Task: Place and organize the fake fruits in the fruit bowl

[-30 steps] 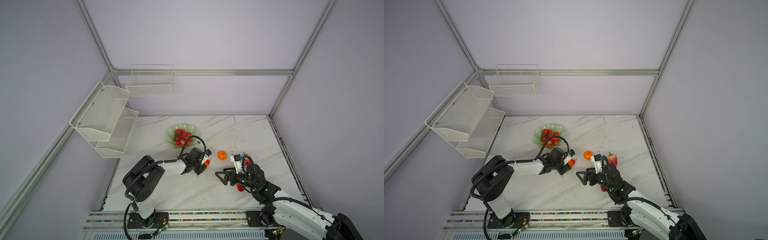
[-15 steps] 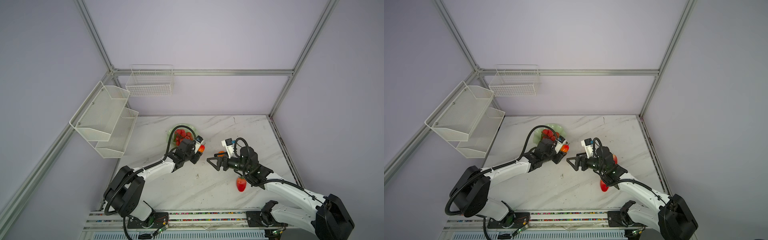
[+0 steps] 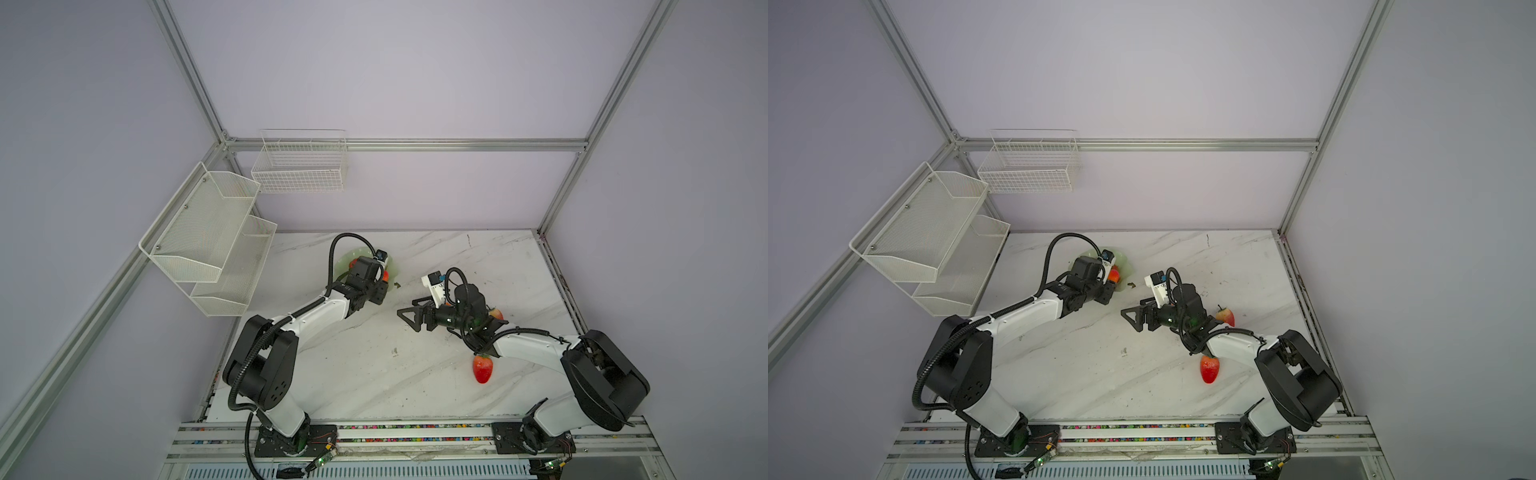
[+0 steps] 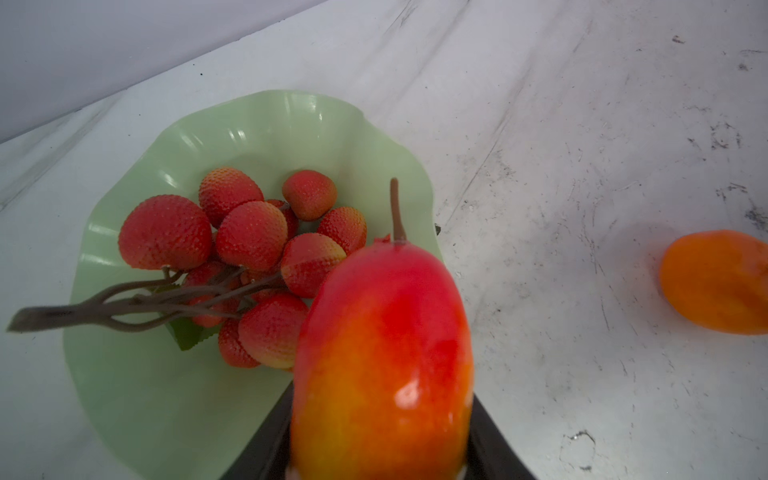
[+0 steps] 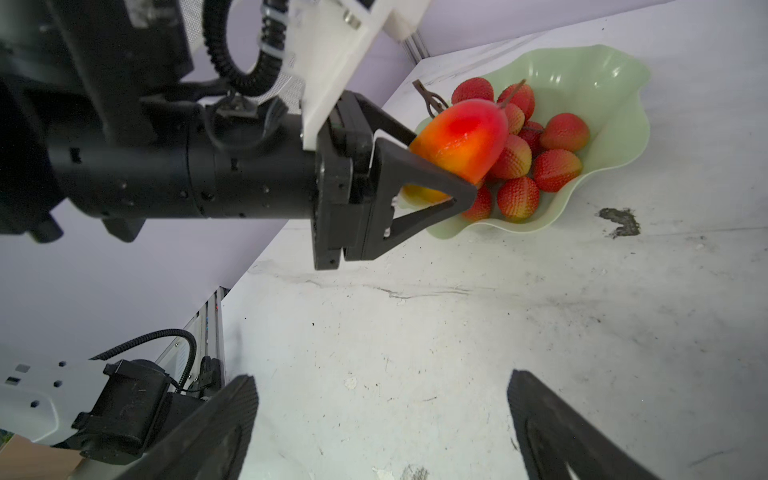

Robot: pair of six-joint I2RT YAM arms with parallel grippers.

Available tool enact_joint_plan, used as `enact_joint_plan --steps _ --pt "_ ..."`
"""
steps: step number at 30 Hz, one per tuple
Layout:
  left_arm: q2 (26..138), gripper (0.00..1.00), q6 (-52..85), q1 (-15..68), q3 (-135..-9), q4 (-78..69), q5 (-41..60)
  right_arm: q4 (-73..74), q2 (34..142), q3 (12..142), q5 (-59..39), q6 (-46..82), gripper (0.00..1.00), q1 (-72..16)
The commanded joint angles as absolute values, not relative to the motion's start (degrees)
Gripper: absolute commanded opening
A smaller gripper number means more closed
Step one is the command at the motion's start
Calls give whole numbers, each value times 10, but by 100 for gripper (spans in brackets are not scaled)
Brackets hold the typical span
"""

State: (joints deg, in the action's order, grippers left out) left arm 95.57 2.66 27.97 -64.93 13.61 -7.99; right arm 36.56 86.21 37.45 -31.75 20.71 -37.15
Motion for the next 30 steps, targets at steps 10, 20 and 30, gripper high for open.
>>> enact_joint_plan --steps 10,20,30 --pt "1048 40 45 274 -789 144 -101 462 869 355 -326 204 97 -367" --pt "1090 46 42 274 -806 133 -120 459 881 358 -328 213 97 -353" --pt "1047 69 38 275 -776 108 -115 461 875 356 -335 221 97 -345"
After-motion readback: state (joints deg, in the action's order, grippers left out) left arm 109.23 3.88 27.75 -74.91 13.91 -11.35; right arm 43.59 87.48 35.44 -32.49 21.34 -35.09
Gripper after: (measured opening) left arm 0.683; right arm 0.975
